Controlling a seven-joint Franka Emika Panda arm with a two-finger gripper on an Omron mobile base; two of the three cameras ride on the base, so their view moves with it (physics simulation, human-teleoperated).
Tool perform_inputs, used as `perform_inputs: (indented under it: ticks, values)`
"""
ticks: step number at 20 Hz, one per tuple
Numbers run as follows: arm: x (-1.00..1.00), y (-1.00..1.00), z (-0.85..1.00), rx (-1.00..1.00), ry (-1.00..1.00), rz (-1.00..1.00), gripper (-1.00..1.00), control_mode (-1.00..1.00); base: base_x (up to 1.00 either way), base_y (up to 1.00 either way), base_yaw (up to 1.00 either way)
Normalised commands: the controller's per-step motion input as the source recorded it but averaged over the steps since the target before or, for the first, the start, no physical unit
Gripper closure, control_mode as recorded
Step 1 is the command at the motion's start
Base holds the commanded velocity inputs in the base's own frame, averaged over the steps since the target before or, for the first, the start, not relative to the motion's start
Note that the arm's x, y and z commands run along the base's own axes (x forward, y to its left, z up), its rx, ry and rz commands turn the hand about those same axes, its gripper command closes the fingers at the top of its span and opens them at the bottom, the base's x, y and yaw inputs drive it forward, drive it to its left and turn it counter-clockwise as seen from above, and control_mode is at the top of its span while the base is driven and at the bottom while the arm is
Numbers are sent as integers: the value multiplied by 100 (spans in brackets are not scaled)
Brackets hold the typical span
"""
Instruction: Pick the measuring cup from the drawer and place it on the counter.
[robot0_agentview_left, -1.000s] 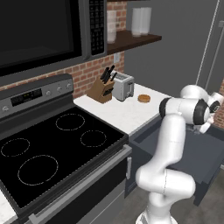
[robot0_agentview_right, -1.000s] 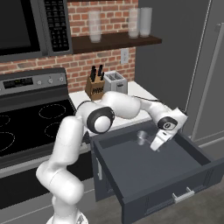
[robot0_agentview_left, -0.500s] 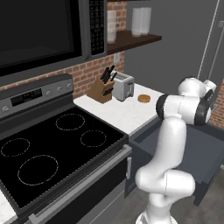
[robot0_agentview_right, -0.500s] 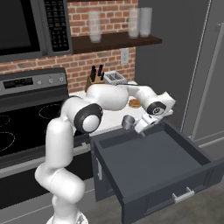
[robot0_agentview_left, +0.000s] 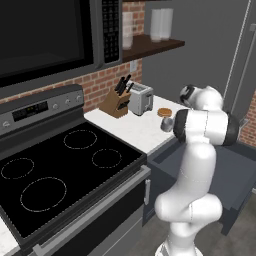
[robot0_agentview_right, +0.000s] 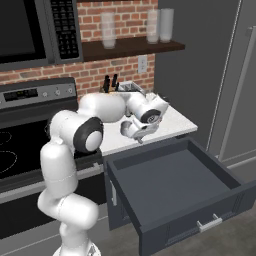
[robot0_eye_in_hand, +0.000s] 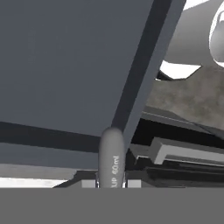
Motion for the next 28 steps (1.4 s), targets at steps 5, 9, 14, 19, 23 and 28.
perform_inputs:
  ticks: [5, 9, 14, 19, 23, 28]
  values:
    - [88, 100, 0, -13, 0, -22, 100, -100, 0, 0, 0]
    - [94, 99, 0, -14, 0, -23, 100, -100, 0, 0, 0]
    - [80, 69, -20, -21, 7, -18, 100, -100, 0, 0, 0]
    - [48, 43, -43, -22, 3, -13, 100, -100, 0, 0, 0]
    - [17, 36, 51, -1, 0, -16, -100, -100, 0, 0, 0]
    - [-19, 33, 100, 0, -5, -19, -100, -100, 0, 0, 0]
